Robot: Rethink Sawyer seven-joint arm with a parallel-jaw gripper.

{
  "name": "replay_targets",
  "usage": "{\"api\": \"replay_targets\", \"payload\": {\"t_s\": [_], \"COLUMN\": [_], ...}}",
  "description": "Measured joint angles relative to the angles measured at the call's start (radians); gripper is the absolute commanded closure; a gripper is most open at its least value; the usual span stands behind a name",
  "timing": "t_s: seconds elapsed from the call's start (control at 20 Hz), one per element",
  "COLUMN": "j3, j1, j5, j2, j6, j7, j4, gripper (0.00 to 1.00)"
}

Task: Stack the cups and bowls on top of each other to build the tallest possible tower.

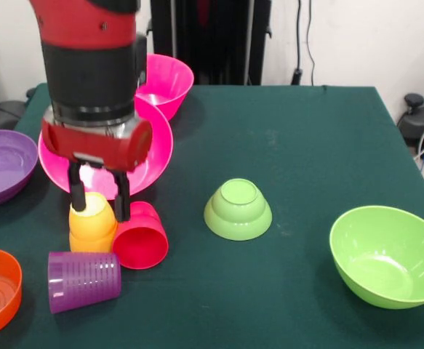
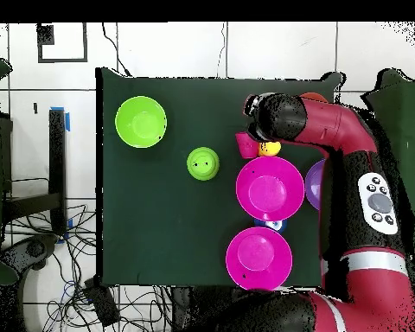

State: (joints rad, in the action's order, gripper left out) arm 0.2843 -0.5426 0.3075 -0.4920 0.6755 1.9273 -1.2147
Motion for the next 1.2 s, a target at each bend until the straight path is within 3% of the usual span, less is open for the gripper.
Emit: {"api": "replay_targets", "payload": {"t_s": [0.75, 1.2], "j3": [0.000, -0.007], "j1": [-0.012, 0.019], "j5": [0.001, 0.004], "j2": [0.128, 0.199], "j6": [0.042, 0.078], "j7": [0.000, 0.000], "j4": [0.004, 0.093], "gripper": [0.00, 0.00]}}
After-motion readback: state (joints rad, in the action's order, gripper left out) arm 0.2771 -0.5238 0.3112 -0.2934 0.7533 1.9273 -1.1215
